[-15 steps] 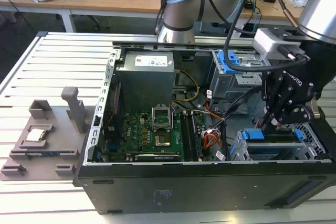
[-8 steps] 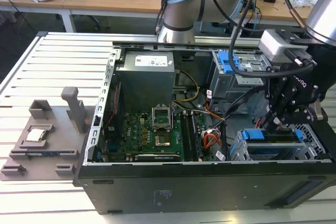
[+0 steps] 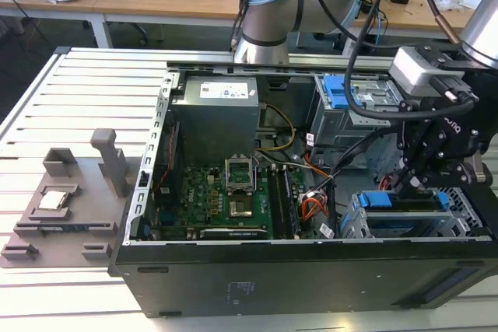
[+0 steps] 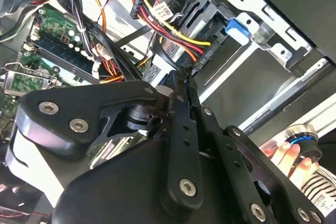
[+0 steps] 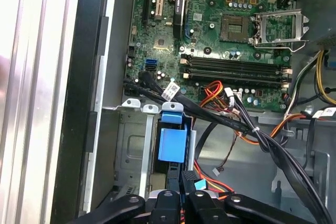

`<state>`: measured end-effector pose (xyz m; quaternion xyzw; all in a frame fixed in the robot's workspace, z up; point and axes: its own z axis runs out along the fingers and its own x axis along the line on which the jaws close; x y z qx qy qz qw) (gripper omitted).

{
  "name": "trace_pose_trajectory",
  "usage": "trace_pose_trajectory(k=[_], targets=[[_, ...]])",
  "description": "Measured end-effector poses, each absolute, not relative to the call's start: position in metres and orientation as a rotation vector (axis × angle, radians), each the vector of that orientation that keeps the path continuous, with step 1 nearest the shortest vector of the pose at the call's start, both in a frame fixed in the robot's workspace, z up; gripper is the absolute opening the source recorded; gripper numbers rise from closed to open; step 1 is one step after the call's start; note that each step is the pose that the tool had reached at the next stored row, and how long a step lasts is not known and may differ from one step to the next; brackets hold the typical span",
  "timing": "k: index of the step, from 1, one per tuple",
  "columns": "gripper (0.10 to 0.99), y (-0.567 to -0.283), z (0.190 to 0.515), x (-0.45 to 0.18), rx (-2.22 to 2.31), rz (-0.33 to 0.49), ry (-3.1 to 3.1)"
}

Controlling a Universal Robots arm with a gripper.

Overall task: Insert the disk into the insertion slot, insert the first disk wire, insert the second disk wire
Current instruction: 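Insert the second disk wire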

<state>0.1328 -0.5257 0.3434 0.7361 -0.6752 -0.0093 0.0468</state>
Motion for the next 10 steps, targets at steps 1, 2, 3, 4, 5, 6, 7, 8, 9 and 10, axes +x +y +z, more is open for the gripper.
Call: trace_pose_trajectory(k=[1, 2, 3, 4, 5, 6, 7, 8, 9, 10], targets=[[0.141, -0.5256, 0.3435, 0.1340, 2.246, -0.029, -2.060], [0.141, -0.5256, 0.3434, 0.1346, 2.246, -0.030, -2.060], [0.141, -0.5257, 0.3434, 0.1347, 2.247, -0.034, -2.061], [0.141, -0.5257, 0.3432, 0.1347, 2.249, -0.037, -2.062], [0.141, -0.5256, 0.3433, 0.1348, 2.251, -0.041, -2.064], [0.141, -0.5257, 0.3432, 0.1348, 2.252, -0.043, -2.065], [0.141, -0.5259, 0.3432, 0.1348, 2.254, -0.045, -2.066], [0.141, -0.5270, 0.3432, 0.1348, 2.254, -0.046, -2.066], [0.141, -0.5290, 0.3432, 0.1349, 2.254, -0.046, -2.066], [0.141, -0.5303, 0.3433, 0.1349, 2.254, -0.046, -2.066]])
